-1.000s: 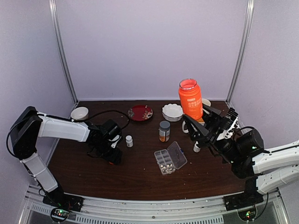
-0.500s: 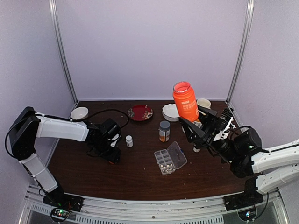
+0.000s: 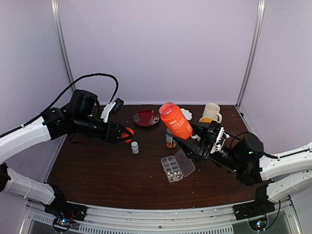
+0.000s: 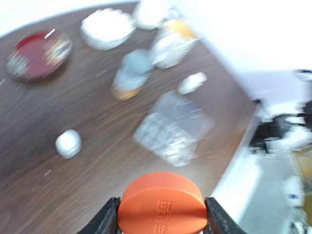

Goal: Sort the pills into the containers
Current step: Pick up the lid of the pill bottle from the center of the board, then close the lid of the pill bottle.

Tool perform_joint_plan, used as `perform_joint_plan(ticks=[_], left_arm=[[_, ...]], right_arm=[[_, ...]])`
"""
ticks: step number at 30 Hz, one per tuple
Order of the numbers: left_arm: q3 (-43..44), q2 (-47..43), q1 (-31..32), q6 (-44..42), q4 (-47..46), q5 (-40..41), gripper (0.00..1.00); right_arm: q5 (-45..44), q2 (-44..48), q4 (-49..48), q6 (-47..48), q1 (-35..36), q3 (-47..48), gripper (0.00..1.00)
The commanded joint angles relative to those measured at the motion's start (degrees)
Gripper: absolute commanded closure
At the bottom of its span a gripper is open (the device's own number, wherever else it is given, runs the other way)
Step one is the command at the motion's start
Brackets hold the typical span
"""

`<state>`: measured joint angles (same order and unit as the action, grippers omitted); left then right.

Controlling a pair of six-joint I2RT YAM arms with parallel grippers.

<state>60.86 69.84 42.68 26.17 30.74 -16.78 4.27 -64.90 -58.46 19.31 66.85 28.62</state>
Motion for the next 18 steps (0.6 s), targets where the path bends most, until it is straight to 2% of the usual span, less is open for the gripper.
perform_joint_plan(ticks=[1,4,10,18], left_arm=[[1.1,-3.2,-0.4,2.4,-8.0,-16.9,0.59],[0.5,-5.4,-0.4,5.8,-14.5,-23.7,0.62],[-1.5,-8.2,-0.2,11.2,-25.5,-29.9,0.61],[-1.6,-7.3,1.4,12.1,-28.7,-31.1,0.61]], right_arm=[[1.0,-0.8,2.5,-0.1,0.9,2.0,1.0],[1.5,-1.6,4.1,0.4,1.4,3.4,1.0],[2.0,-3.9,7.9,1.8,2.8,6.6,1.0],[2.1,-6.1,8.9,1.6,3.4,8.3,1.0]])
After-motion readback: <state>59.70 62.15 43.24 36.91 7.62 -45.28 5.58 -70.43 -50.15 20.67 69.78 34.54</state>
